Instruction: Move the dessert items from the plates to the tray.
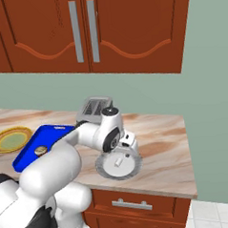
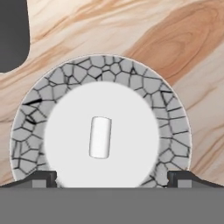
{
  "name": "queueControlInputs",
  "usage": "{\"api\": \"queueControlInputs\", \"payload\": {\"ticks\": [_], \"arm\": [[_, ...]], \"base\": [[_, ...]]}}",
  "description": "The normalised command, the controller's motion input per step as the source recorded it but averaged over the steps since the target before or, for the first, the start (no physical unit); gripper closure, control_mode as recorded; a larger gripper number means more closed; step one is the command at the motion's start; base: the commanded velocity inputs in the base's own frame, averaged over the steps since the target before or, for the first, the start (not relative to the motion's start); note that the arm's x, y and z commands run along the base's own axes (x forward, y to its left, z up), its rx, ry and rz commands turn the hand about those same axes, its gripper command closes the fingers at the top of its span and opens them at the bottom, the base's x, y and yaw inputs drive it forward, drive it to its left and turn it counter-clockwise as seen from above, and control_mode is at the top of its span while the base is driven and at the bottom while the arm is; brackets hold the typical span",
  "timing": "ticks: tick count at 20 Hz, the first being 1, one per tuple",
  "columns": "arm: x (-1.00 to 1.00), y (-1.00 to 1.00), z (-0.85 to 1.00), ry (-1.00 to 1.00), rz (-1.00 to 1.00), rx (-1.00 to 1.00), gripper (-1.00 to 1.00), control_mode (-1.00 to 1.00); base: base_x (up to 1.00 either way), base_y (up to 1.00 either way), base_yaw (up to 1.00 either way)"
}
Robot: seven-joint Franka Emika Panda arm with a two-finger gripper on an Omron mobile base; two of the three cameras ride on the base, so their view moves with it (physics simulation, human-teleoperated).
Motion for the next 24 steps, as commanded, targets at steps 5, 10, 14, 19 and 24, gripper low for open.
{"api": "queueControlInputs", "payload": {"ticks": [5,10,14,19,24], "arm": [[0.0,0.1,-0.15,0.0,0.0,0.0,-1.0,-1.0],[0.0,0.0,-0.2,0.0,0.0,0.0,-1.0,-1.0],[0.0,0.0,-0.21,0.0,0.0,0.0,-1.0,-1.0],[0.04,0.03,-0.1,0.0,0.0,0.0,-1.0,-1.0],[0.27,0.06,-0.08,0.0,0.0,0.0,-1.0,-1.0]], "base": [[0.0,0.0,0.0],[0.0,0.0,0.0],[0.0,0.0,0.0],[0.0,0.0,0.0],[0.0,0.0,0.0]]}}
